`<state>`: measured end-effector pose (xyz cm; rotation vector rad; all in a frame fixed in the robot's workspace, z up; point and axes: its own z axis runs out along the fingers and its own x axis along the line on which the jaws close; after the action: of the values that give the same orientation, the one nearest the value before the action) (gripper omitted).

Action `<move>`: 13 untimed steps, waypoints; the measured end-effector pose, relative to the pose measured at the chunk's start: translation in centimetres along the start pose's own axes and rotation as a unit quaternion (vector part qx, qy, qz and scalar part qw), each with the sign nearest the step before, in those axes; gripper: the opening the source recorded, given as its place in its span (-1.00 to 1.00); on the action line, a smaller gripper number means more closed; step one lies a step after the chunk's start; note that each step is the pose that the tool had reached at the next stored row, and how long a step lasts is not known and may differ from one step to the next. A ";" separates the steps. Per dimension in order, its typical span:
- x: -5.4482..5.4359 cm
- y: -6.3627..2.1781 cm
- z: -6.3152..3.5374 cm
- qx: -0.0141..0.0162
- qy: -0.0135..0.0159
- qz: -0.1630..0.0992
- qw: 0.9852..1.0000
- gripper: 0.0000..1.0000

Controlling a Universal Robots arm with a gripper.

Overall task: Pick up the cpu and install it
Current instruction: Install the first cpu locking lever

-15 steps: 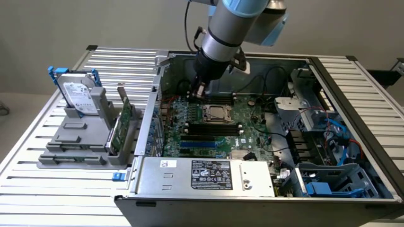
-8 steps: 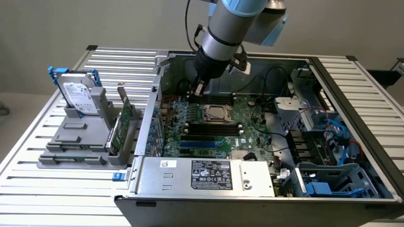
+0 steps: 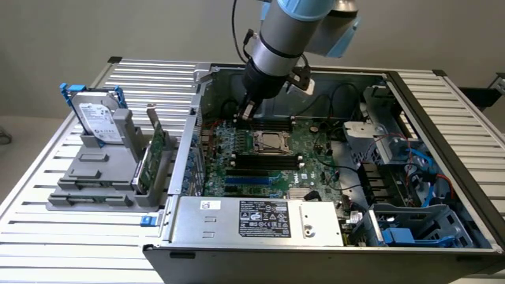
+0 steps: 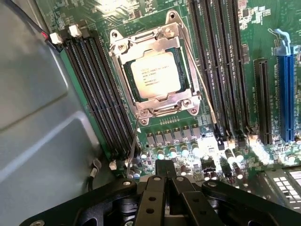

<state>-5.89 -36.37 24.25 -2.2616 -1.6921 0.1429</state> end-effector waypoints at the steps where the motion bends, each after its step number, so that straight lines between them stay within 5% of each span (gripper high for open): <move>1: -0.3 0.05 -0.10 0.000 0.000 0.000 1.000 -0.79; 7: -2.7 0.38 -0.54 0.000 0.000 0.000 1.000 -0.79; 11: -2.9 0.06 -0.47 -0.003 0.002 0.003 1.000 -0.79; 13: -2.9 0.03 -0.46 -0.004 0.005 0.013 1.000 -0.79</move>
<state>-6.61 -39.24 24.37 -2.2864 -1.6619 0.1311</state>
